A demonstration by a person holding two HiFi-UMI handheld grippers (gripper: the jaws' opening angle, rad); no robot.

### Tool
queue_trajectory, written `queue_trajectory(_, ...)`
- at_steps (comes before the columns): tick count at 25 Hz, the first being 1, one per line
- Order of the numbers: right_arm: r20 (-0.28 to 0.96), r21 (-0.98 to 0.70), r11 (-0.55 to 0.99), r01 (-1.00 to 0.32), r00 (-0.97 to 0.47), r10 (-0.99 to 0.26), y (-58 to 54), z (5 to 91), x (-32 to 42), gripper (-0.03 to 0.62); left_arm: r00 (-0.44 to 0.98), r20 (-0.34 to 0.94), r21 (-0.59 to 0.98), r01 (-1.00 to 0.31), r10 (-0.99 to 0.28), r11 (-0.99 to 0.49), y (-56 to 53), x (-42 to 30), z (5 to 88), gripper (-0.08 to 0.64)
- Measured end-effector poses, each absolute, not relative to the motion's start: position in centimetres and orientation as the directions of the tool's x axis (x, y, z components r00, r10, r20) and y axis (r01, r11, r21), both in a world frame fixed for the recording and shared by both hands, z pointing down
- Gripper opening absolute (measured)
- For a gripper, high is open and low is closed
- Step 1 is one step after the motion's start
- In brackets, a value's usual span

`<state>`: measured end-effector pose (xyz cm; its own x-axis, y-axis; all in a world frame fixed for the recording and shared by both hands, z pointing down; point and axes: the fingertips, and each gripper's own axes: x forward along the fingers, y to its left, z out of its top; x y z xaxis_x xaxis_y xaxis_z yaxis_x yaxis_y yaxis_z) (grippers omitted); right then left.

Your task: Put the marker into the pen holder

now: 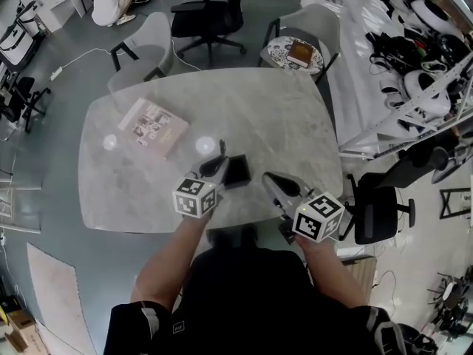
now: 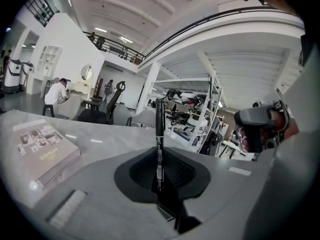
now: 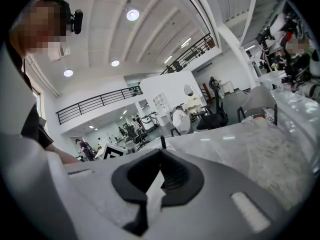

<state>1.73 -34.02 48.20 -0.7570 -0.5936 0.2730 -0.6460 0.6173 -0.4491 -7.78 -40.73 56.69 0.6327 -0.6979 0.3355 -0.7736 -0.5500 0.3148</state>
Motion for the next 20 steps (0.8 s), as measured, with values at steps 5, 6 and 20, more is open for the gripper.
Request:
queue_trajectory(5,0.277,-0.455,0.611,-0.648,-0.755,-0.594,-34.0,48.5,1.7,0.003,0.637,0.343,0.297,-0.770,-0.690,-0.564,-40.8,-7.3,57.1,0.041)
queue_trajectory(6,0.277,-0.457,0.610,-0.648,-0.755,-0.595,-34.0,48.6,1.7,0.003,0.634,0.350,0.292,-0.773,-0.690,-0.563,-40.8,-7.5,57.4,0.041)
queue_trajectory(20,0.285,-0.473,0.610,-0.636,-0.765,-0.577,-33.5,49.2,1.2,0.002,0.606,0.496,0.206,-0.778,-0.622,-0.594,-39.5,-7.9,61.0,0.052)
